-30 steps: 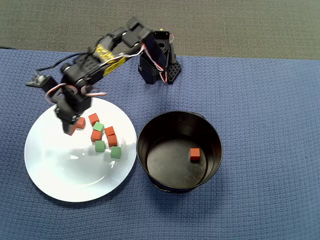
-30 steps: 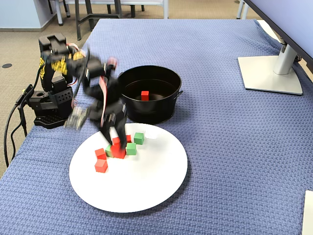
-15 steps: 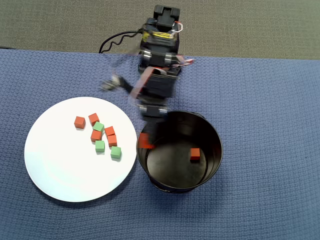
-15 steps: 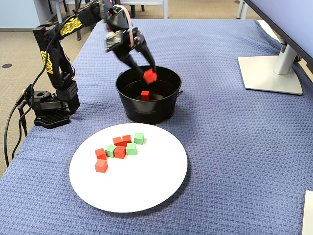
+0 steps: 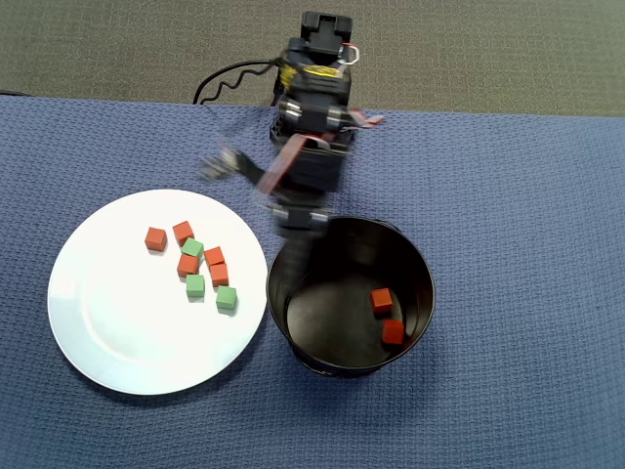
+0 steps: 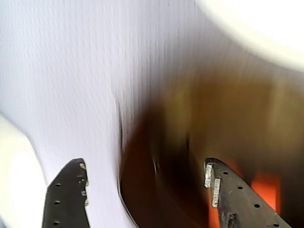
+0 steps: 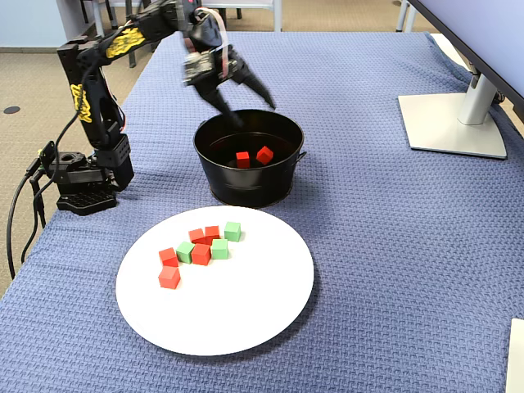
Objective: Pick up the red cubes from the white plate and place them in the black recipient
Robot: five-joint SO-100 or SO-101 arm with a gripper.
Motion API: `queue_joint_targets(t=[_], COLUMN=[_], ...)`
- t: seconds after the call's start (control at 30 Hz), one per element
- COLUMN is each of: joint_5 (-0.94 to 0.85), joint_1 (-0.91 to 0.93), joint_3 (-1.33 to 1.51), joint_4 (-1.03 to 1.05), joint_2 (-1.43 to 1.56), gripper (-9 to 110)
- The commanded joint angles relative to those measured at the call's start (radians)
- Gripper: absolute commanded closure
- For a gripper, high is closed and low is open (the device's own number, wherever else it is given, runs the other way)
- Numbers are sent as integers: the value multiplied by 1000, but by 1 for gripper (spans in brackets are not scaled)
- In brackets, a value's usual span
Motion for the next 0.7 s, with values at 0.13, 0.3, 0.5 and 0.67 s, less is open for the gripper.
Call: queue_joint_targets(t=[0.13, 0.3, 0.5, 0.67], joint_5=[-215, -342, -477, -569], joint_1=[474, 589, 687, 732], joint_3=[74, 71, 77, 49], joint_4=[-89, -135, -189, -212], joint_2=[-35, -160, -285, -408], gripper=[78, 78, 78, 79])
